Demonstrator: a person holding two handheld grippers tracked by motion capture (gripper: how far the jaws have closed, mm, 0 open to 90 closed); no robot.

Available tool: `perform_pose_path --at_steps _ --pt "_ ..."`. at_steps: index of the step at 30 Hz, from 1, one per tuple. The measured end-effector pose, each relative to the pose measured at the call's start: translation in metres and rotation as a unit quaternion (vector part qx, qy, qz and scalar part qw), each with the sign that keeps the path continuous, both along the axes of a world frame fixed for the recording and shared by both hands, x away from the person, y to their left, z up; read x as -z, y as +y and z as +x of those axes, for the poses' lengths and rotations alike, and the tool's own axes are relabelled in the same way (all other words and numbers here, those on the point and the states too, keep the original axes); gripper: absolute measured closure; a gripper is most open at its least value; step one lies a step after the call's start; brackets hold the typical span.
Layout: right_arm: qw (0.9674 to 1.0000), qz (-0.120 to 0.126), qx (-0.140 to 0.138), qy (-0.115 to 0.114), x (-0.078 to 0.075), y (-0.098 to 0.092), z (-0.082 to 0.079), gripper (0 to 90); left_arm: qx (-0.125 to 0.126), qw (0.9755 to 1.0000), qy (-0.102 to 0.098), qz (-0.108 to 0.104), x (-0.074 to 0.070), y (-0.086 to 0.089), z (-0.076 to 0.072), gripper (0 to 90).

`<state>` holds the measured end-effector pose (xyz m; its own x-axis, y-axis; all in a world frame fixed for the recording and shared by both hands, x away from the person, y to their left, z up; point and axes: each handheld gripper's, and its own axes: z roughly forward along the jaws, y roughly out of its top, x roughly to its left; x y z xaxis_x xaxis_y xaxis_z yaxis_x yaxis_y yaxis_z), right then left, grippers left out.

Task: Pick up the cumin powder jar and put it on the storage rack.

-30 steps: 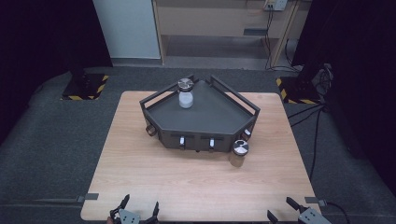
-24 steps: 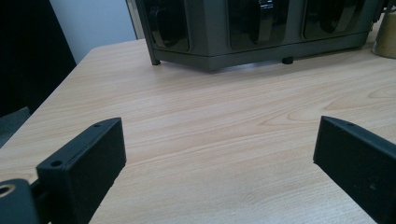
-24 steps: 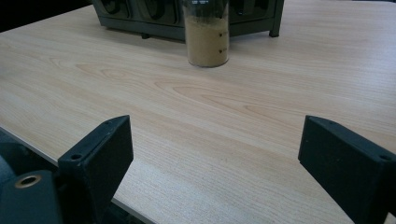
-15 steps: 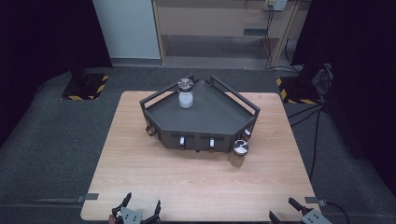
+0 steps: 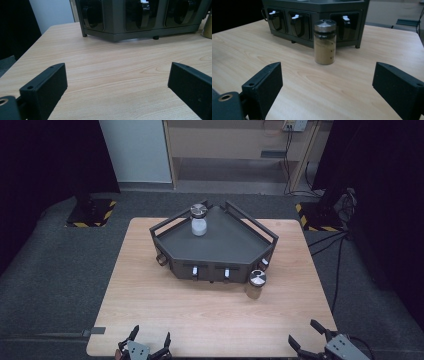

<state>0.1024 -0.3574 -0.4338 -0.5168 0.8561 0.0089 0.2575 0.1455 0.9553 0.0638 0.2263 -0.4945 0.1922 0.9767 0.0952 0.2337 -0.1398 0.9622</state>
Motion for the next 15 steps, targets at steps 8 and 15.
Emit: perform_pose_path --at_steps 8,15 --pt "0.9999 -0.004 -0.014 0.002 -0.003 0.032 0.062 9.7 0.011 0.9999 0.001 -0.007 -0.001 -0.003 0.004 1.4" --pt "0.9997 -0.006 -0.013 0.02 0.012 0.06 0.107 9.7 0.016 0.9998 0.001 -0.011 -0.001 -0.004 0.006 1.4"
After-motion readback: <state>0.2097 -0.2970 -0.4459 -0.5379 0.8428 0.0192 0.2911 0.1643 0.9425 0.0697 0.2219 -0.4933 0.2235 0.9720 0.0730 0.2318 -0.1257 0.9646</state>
